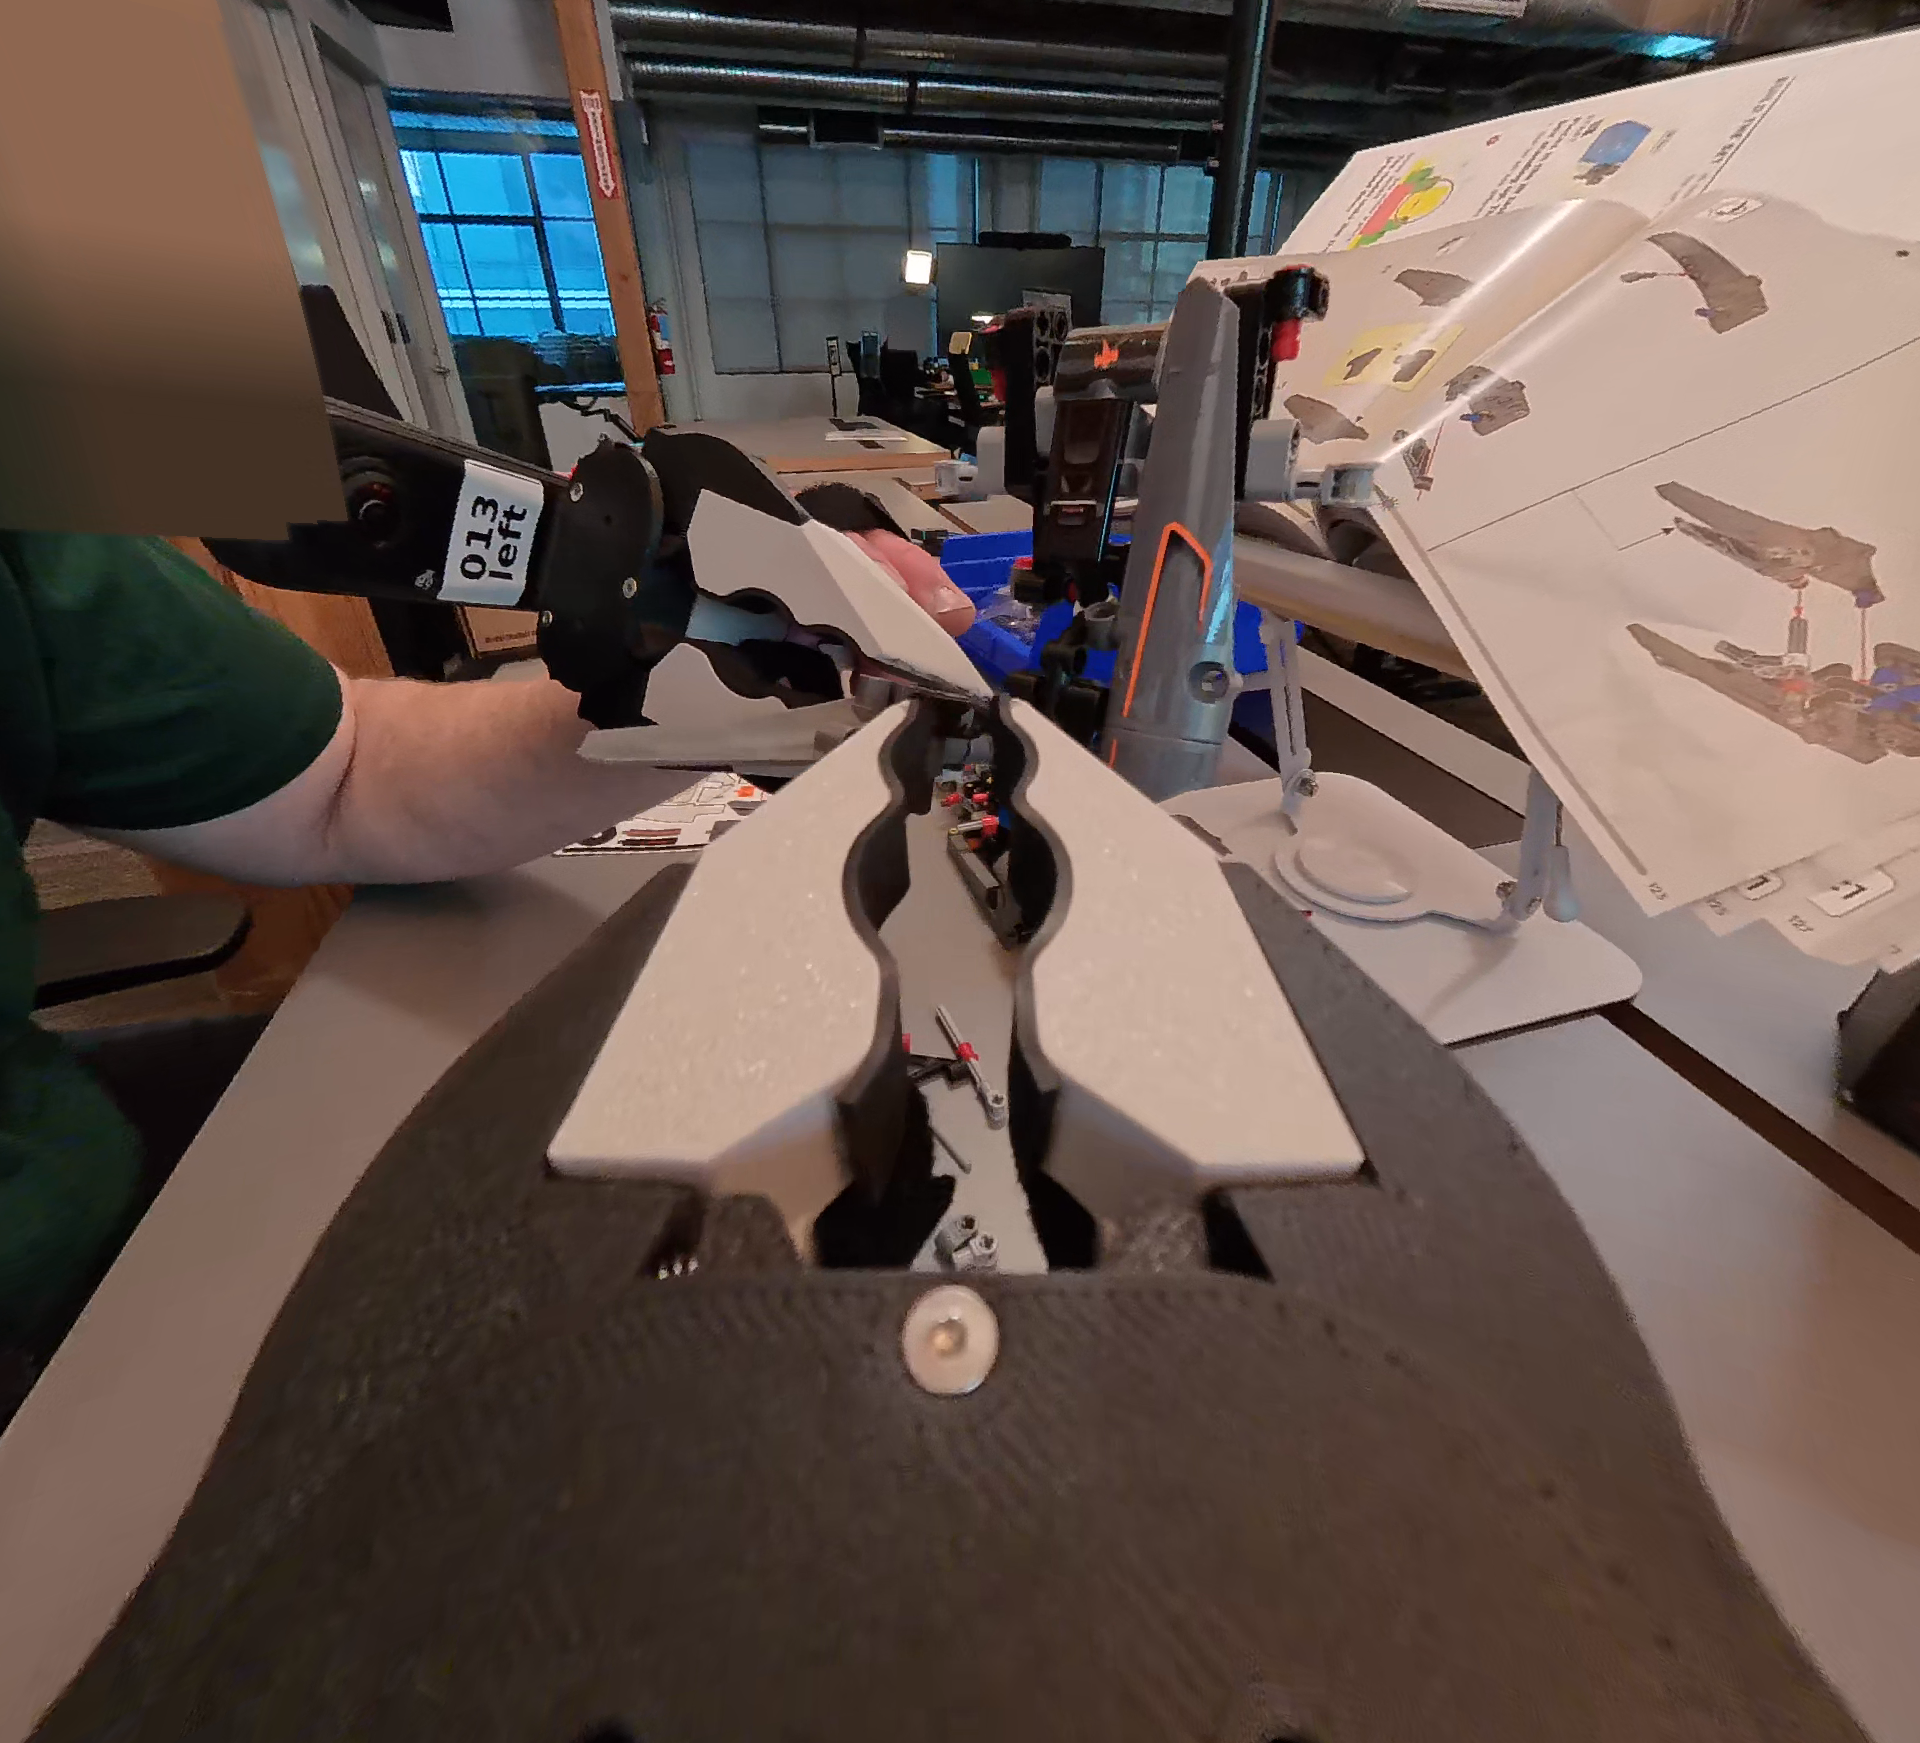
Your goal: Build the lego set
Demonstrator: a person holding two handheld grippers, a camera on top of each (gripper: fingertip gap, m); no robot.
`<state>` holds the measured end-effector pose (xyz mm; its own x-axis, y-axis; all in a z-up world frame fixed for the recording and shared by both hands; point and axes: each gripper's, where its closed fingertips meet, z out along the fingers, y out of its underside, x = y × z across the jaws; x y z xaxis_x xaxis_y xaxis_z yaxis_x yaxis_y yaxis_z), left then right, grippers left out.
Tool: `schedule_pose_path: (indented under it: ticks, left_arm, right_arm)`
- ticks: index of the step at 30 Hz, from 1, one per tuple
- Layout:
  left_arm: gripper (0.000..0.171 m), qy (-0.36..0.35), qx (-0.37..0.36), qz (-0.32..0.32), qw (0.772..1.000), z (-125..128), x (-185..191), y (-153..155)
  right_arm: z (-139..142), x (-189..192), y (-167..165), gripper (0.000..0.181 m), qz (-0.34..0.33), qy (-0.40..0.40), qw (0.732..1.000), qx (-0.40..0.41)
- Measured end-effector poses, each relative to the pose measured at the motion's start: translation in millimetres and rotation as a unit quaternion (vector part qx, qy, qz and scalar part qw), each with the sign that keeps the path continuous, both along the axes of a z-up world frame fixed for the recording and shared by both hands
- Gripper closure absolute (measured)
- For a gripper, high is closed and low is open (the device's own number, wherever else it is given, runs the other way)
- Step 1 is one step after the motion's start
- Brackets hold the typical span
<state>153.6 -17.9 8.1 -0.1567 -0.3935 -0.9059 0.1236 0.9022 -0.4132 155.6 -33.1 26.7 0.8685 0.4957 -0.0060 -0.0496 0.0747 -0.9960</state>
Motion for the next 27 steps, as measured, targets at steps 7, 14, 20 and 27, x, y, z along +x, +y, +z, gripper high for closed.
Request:
schedule_pose_path:
  ticks: [7,14,20,27]
  left_arm:
    - [0.16,0.0,0.003,0.003,1.0,0.2,0.0,1.1]
    - [0.16,0.003,0.005,0.002,1.0,-2.1,0.8,0.3]
    - [0.16,0.004,0.004,0.0,1.0,-3.0,1.0,-1.3]
    - [0.16,0.004,0.007,-0.002,1.0,-3.0,0.6,-2.9]
  right_arm:
    - [-2.0,-1.8,1.2,0.168,0.014,0.018,1.0,-0.014]
    - [-4.2,-1.0,1.9,0.166,0.022,0.033,0.999,-0.026]
    - [-4.7,-2.0,1.2,0.166,0.033,0.042,0.998,-0.03]
    - [-4.9,-2.8,0.4,0.165,0.043,0.05,0.997,-0.033]
